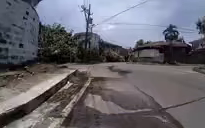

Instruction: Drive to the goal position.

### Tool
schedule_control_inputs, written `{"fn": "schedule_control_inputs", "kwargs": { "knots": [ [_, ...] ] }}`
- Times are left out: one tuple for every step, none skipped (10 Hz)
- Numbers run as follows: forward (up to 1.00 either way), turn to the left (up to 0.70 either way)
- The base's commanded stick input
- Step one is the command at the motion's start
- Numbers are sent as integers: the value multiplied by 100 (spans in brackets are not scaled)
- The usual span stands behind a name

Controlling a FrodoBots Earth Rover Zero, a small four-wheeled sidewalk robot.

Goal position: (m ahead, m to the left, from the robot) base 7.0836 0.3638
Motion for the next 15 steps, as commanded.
{"fn": "schedule_control_inputs", "kwargs": {
  "knots": [
    [100,-15],
    [100,-38],
    [100,-36],
    [100,-28],
    [100,-7],
    [100,0],
    [100,0],
    [100,0],
    [100,0],
    [100,0],
    [100,0],
    [100,0],
    [100,0],
    [100,0],
    [100,0]
  ]
}}
